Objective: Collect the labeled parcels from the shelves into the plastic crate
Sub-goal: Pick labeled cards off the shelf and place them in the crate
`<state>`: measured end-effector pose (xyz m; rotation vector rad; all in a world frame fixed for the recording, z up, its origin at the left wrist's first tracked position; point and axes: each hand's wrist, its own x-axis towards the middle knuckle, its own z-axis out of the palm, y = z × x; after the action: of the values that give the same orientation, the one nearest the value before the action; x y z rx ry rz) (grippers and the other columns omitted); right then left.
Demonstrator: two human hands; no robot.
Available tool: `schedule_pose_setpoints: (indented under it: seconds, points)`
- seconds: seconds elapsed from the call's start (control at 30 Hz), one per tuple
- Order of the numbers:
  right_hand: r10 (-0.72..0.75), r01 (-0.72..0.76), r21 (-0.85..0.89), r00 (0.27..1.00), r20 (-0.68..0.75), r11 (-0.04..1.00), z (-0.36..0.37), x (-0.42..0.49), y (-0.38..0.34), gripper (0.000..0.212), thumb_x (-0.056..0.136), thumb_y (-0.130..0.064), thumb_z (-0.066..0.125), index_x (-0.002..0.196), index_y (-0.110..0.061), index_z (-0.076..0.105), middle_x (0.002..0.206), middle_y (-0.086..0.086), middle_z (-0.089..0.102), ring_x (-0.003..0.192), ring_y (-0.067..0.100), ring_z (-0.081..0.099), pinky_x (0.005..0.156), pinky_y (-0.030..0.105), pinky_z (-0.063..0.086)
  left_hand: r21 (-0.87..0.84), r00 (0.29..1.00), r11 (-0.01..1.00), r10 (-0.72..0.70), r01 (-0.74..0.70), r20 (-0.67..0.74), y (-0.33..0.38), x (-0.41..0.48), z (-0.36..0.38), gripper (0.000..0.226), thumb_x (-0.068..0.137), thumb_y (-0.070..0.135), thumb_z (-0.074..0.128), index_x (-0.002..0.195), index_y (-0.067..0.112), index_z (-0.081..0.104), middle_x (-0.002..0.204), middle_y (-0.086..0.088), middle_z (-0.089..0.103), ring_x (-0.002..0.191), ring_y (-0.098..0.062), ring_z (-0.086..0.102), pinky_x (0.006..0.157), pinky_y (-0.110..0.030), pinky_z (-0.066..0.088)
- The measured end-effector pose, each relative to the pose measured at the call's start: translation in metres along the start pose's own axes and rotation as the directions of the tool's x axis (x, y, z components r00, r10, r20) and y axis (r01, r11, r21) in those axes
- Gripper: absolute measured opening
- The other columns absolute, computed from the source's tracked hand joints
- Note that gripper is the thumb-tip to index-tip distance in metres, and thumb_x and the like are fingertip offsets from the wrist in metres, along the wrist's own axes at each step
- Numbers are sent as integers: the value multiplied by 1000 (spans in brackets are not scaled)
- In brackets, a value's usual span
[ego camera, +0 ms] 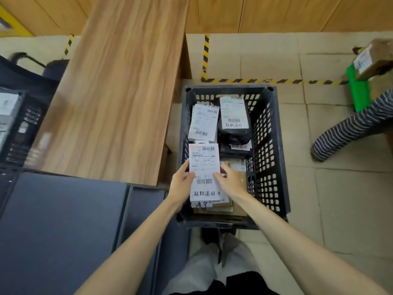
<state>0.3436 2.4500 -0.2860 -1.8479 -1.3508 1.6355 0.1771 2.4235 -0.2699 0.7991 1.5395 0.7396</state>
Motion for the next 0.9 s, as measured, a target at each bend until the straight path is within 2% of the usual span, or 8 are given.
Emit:
schedule_pose_setpoints:
  seconds: [0.1,0.3,0.4,0.57,0.63,0.73,0.8,0.9]
  points:
    - [35,-35,19,999,11,999,16,0,19,32,103,-20,48,134,-12,54,128,0,64,95,6,62,65,11,47,52,1000,999,-4,5,-12,-21,0,5,45,106,10,46,129,50,48,122,1,72,106,-17,72,87,-39,60]
    - [104,-103,-15,994,37,995,28,-2,34,31,102,-26,45,130,-18,55,113,-10,66,97,8,66,85,35,57,124,991,985,-114,123,-72,-43,6,14,40,107,13,37,137,37,50,125,7,68,104,-13,71,85,-37,61]
    - [96,-93,-64,994,49,994,21,-7,26,34,103,-22,45,133,-12,55,123,-8,61,110,11,59,86,26,46,169,985,973,-144,158,-94,-44,5,17,39,106,14,36,141,24,48,127,0,67,103,-16,69,91,-44,59]
    - [-26,46,-319,997,67,947,-13,-8,-22,33,104,-29,45,128,-9,56,124,2,58,117,19,54,87,29,39,410,994,909,103,-74,-47,2,-4,13,44,105,17,37,149,21,42,146,3,52,128,-12,54,107,-36,47]
    - [-136,167,-478,986,99,863,-32,-8,-53,32,103,-34,45,121,-11,59,114,3,61,105,22,58,82,34,45,560,975,809,221,-179,-8,41,-7,7,48,106,27,38,153,22,37,152,4,45,137,-15,45,113,-41,41]
    - [-341,344,-694,928,150,633,-61,-14,-117,33,102,-37,45,116,-11,60,112,6,62,103,27,58,82,41,49,841,914,475,401,-261,58,117,-19,-11,43,106,32,40,147,18,44,149,-2,48,133,-25,48,103,-42,44]
    - [-465,431,-778,862,204,457,-78,-23,-167,34,103,-37,42,116,-10,59,117,10,60,109,30,55,87,45,49,917,881,327,470,-227,51,168,-34,-25,37,106,34,40,134,15,53,140,-6,53,126,-29,52,95,-41,44]
    - [-593,513,-822,751,290,248,-94,-45,-240,32,105,-36,38,112,-11,57,114,11,57,109,31,52,82,41,46,967,835,228,550,-117,-29,223,-58,-48,38,107,40,37,130,17,57,135,-5,57,125,-30,54,94,-41,45]
